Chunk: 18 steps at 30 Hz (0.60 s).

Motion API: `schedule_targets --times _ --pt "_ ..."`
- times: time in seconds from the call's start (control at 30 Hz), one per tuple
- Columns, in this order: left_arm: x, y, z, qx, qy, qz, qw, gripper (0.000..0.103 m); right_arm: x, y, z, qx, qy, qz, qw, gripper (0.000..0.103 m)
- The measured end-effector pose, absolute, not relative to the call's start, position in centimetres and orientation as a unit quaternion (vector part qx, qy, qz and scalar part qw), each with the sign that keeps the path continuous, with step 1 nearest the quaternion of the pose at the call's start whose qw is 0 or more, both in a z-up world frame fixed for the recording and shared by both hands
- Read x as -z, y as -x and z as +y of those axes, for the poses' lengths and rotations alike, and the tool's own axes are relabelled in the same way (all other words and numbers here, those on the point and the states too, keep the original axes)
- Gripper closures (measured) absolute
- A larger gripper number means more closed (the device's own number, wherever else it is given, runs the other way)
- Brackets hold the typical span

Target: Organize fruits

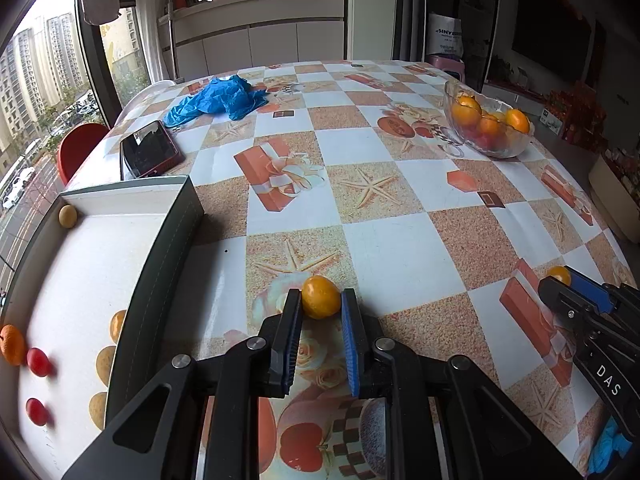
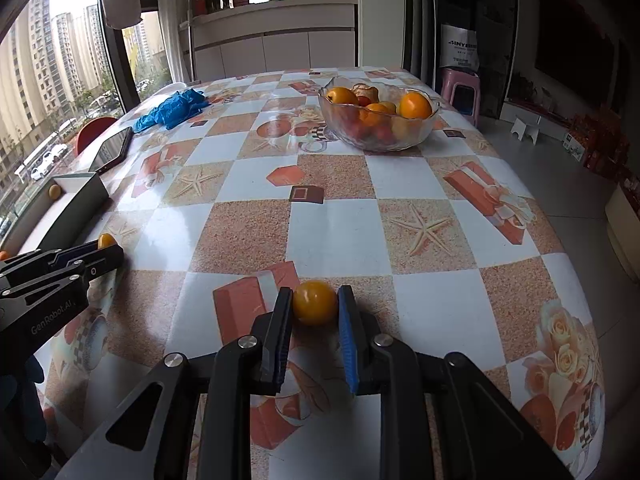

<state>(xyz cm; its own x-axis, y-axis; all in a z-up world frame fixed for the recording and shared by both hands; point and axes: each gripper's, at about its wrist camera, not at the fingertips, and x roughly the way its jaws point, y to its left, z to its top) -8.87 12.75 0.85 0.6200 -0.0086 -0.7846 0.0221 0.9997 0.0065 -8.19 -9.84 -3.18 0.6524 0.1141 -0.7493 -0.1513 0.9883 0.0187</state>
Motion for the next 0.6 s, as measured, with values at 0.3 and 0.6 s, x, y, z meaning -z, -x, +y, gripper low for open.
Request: schedule_targets --times 0.3,0.6 --pt "-0.8 7.1 12.4 0.000 -0.018 0.440 0.898 0.027 3.2 7.9 -9.5 -0.037 0.040 0.413 0.909 0.062" --pt "0.0 6.8 12.9 0.003 0.004 0.461 0.887 0.000 3.5 7.4 -10.3 -0.017 0.019 0.429 0.903 0.019"
